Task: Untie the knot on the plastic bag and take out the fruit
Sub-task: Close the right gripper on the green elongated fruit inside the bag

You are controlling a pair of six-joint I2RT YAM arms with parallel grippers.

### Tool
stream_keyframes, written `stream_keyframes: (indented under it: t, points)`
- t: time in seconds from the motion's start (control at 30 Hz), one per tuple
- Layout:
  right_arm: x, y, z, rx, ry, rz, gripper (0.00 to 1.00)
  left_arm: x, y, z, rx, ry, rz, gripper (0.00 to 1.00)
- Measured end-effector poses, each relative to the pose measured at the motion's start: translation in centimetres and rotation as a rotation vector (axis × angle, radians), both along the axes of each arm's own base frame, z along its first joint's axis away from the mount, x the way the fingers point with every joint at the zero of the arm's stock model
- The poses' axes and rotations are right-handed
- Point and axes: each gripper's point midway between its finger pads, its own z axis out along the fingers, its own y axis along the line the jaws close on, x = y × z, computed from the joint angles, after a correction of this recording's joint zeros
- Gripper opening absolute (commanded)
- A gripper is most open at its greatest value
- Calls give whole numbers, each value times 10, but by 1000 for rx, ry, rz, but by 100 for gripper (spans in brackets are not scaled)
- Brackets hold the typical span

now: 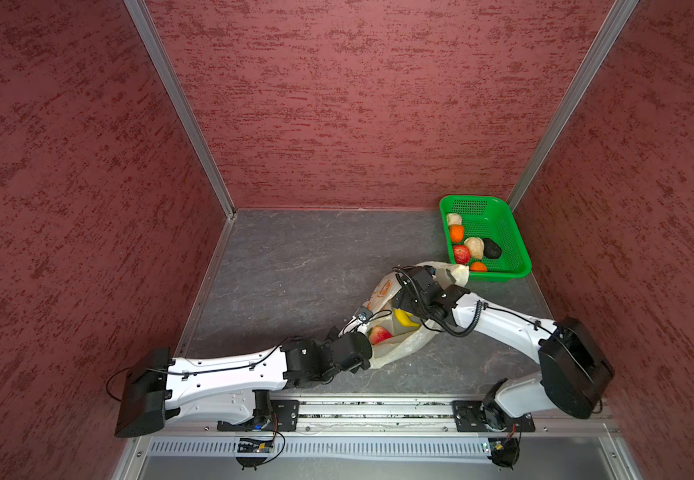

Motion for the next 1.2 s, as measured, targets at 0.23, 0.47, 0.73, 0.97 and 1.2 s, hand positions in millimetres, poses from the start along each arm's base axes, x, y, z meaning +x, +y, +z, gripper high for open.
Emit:
stream_keyframes:
  t: [0.23,0.47,0.73,0.97,1.2]
  points:
    - [16,-12,-18,-31,2,-65,80,-3,-4,1,-5,-4,0,0]
    - [30,-16,-38,-44,7,-84,80,-3,-4,2,-11,-3,8,0]
    - [43,-8,-47,-41,-14,-64,75,-2,-4,2,-11,-5,10,0]
    - [46,-1,-45,-6,-23,-42,76,-1,-3,2,-9,-11,15,0]
    - [54,6,-45,7,-28,-26,62,0,-9,0,0,-12,12,0]
